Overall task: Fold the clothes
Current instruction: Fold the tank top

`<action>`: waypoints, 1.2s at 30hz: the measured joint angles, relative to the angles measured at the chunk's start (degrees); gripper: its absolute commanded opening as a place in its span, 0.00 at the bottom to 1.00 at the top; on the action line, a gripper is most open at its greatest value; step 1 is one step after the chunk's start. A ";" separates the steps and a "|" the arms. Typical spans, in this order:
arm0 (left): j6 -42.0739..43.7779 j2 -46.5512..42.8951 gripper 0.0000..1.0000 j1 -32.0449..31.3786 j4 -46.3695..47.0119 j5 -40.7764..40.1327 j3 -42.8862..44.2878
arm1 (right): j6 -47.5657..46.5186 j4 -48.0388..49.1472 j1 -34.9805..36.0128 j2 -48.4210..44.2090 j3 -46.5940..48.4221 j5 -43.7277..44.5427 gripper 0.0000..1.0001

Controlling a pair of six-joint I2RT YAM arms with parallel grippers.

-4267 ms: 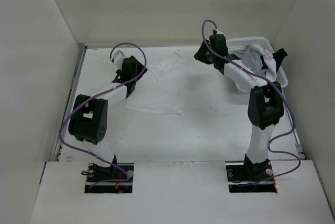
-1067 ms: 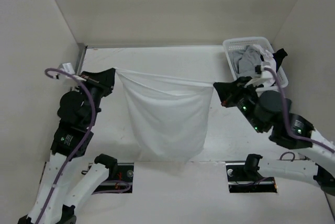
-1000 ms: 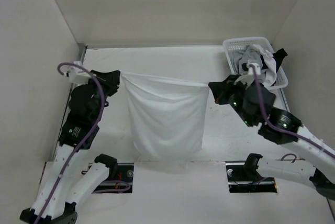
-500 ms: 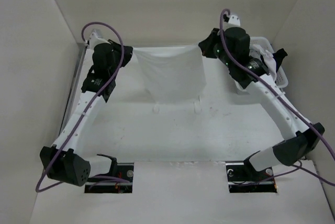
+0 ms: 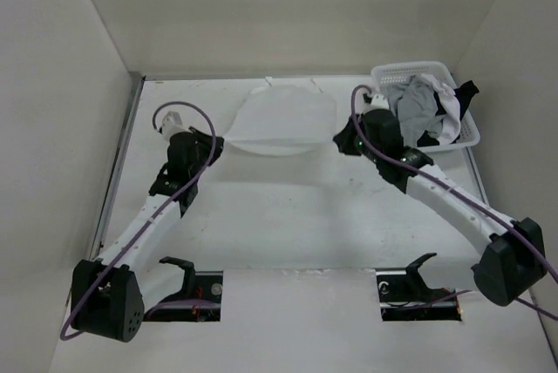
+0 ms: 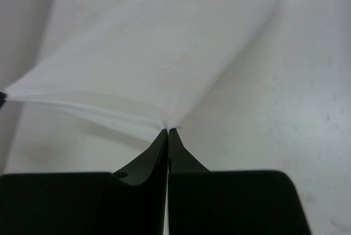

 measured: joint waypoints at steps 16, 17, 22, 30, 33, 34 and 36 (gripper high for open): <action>-2.29 -42.66 0.02 4.55 -22.84 10.47 -26.40 | 19.96 -2.60 27.56 -20.96 -37.81 2.25 0.01; -2.29 -44.19 0.02 4.26 -25.14 10.16 -25.11 | 21.81 -4.09 29.59 -24.04 -38.49 2.84 0.02; -2.49 -38.32 0.02 2.27 -27.78 8.63 -20.41 | 25.49 -9.29 31.12 -31.01 -37.90 5.35 0.02; -2.49 -6.29 0.02 0.11 -15.26 5.99 -8.59 | 18.12 -6.80 11.34 -17.33 -27.78 4.20 0.02; -2.67 4.11 0.02 -0.83 -10.29 5.07 -2.19 | 15.43 -4.87 4.42 -12.72 -25.03 2.60 0.02; -2.73 7.34 0.02 -1.05 -8.46 4.79 -0.04 | 14.73 -4.48 2.64 -11.61 -24.28 2.03 0.02; -2.93 12.98 0.02 -1.14 -5.55 4.35 3.72 | 13.46 -3.67 -0.92 -9.03 -22.43 0.68 0.03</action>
